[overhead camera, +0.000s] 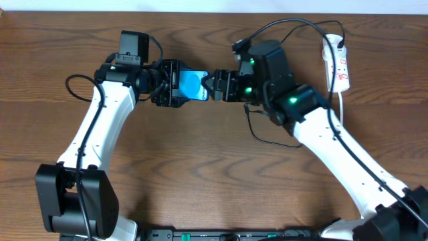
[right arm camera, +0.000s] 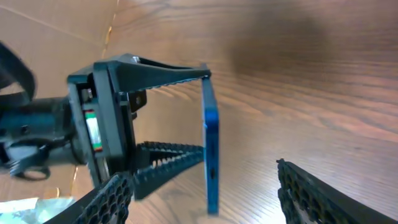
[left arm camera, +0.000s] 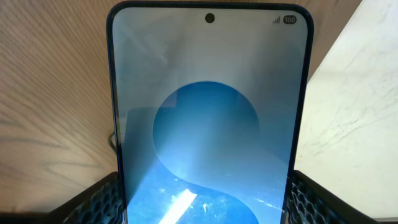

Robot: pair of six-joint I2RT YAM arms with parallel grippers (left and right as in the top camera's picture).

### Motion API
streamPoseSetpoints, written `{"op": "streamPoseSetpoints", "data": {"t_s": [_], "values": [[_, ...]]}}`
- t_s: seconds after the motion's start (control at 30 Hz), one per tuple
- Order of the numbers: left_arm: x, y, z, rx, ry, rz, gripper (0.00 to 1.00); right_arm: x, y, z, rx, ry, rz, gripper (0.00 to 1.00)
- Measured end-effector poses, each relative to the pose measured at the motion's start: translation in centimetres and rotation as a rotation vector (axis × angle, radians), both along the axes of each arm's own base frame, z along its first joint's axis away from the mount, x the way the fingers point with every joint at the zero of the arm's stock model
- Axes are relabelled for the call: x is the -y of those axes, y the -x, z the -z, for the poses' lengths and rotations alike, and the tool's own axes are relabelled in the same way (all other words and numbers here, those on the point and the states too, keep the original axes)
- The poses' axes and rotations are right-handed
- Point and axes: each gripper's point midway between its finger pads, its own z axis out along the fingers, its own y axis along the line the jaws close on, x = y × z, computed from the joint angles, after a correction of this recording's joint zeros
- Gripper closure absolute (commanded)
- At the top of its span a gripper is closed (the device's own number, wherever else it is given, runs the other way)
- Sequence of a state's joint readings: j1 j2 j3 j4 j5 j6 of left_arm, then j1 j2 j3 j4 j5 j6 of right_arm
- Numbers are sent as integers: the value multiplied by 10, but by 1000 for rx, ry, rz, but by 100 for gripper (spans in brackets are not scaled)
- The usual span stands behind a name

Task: Plug charger to phone and switch on socket
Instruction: 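Lift the phone upright and bring the right gripper to it, then grasp the phone's side edge with the right gripper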

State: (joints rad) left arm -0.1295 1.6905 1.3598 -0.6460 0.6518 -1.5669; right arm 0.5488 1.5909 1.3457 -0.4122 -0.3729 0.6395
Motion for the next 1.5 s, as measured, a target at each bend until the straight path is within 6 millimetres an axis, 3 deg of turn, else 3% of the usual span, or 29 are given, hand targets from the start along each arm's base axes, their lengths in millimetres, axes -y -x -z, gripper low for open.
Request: {"op": "streamPoseSetpoints", "data": {"t_s": [0.17, 0.3, 0.43, 0.73, 0.93, 1.07, 1.37, 1.5], "values": [[6, 2, 0, 0, 0, 15, 93, -12, -9, 34, -60, 21, 4, 25], [7, 3, 0, 0, 0, 17, 93, -15, -13, 49, -83, 32, 10, 29], [7, 3, 0, 0, 0, 17, 93, -18, -19, 45, -61, 14, 14, 40], [7, 3, 0, -21, 11, -7, 93, -32, -14, 41, -37, -1, -10, 48], [7, 3, 0, -34, 18, -21, 93, -38, -9, 42, -27, 13, -17, 64], [7, 3, 0, -35, 18, -23, 93, -37, -10, 43, -24, 19, -11, 72], [7, 3, 0, -36, 18, -23, 93, -36, -12, 43, -21, 24, -1, 80], [7, 3, 0, -36, 18, -23, 93, -36, -12, 43, -18, 27, 1, 89]]}}
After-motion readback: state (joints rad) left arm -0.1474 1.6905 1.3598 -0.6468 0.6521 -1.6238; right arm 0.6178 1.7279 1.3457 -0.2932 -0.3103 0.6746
